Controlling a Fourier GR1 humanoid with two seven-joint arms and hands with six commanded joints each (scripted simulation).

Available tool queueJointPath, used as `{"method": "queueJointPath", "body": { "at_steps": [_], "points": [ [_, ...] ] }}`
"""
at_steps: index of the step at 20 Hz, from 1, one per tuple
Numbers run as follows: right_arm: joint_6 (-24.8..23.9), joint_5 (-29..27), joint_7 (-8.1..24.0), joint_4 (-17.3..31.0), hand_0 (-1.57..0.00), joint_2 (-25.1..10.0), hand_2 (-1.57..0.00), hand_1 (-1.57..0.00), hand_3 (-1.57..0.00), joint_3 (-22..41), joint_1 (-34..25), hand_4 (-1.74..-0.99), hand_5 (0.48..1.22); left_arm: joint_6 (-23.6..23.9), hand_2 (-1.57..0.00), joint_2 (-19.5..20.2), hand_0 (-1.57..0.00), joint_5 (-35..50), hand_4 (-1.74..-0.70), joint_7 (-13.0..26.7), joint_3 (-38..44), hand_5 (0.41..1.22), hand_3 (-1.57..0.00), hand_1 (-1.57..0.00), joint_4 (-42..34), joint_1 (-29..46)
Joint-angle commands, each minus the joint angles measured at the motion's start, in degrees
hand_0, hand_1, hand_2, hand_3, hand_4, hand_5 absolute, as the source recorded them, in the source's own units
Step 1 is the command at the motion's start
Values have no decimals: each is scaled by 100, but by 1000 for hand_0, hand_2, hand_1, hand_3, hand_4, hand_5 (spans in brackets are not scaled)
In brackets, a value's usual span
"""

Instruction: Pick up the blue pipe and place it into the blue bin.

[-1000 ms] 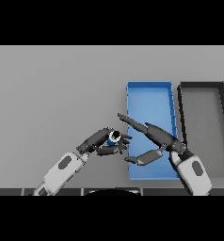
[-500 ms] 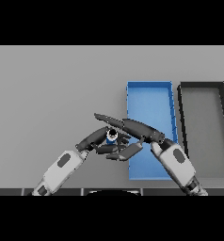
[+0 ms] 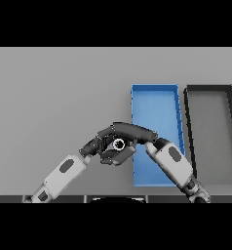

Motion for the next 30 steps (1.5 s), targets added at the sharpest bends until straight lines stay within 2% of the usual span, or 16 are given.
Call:
{"method": "queueJointPath", "body": {
  "at_steps": [1,3,5,7,8,9,12,13,14,17,19,20,22,23,25,30],
  "points": [
    [-26,-137,58,-9,-1012,75,-1023,-1023,-828,34,31,-1541,604,30,-990,-39,-1030,103,-1658,-102,38,1192,-623,-1008,-60,102],
    [-188,-328,176,-35,-1213,167,-1220,-1220,-1096,22,42,-1492,706,-3,-1199,-167,-1225,388,-1688,-120,68,1203,-525,-1211,-145,229],
    [-195,-158,-76,38,-1342,214,-1346,-1346,-1267,-21,99,-1464,891,-70,-1333,-192,-1349,554,-1707,-147,142,1209,-527,-1340,-88,271],
    [-147,152,-322,9,-1424,234,-1427,-1427,-1376,14,135,-1456,1010,-26,-1419,-145,-1429,463,-1719,-176,117,1214,-588,-1423,-91,279],
    [-115,283,-498,-90,-1454,241,-1456,-1456,-1415,48,227,-1459,1052,-15,-1449,-165,-1458,428,-1724,-150,92,1215,-591,-1453,-52,197],
    [-63,369,-532,-108,-1477,241,-1479,-1479,-1446,36,197,-1465,1086,0,-1474,-125,-1480,385,-1727,-245,50,1216,-550,-1454,-47,185],
    [14,269,-487,-141,-1523,341,-1524,-1524,-1507,-33,294,-1473,1152,28,-1521,-31,-1499,405,-1734,-187,2,1219,-505,-1356,-45,104],
    [28,194,-422,-172,-1533,414,-1533,-1533,-1520,-24,333,-1474,1166,1,-1350,-11,-1426,387,-1637,-206,-36,1219,-531,-1220,-34,93],
    [39,273,-392,-176,-1540,452,-1541,-1541,-1530,-5,358,-1477,1177,-74,-1242,47,-1407,304,-1544,-295,-70,1219,-518,-1190,34,54],
    [112,363,-379,-233,-1555,484,-1556,-1556,-1550,-82,393,-1481,1198,-405,-655,190,-783,201,-1251,-215,-75,1220,-266,-642,-37,73],
    [134,398,-304,-291,-1561,580,-1561,-1561,-1558,-89,432,-1482,1206,-602,-419,138,-501,86,-1110,-62,-23,1184,-170,-410,0,15],
    [129,415,-238,-256,-1563,638,-1563,-1563,-1560,-118,405,-1483,1209,-628,-335,108,-401,15,-1051,-73,9,1118,-136,-328,31,37],
    [183,371,-243,-280,-1566,725,-1566,-1566,-1564,-182,422,-1484,1214,-516,-214,94,-256,-189,-950,-199,80,964,-86,-210,52,43],
    [176,323,-147,-271,-1567,773,-1567,-1567,-1566,-244,365,-1484,1215,-487,-171,92,-205,-183,-912,-154,123,901,-69,-167,106,0],
    [221,367,-235,-362,-1568,808,-1568,-1568,-1567,-239,495,-1484,1217,-375,-109,83,-131,-252,-854,44,120,794,-44,-107,137,35],
    [248,681,-360,-274,-1570,940,-1570,-1570,-1570,-300,539,-1487,1220,-330,-35,85,-42,-163,-842,-26,174,636,-14,-34,122,153]
  ]
}}
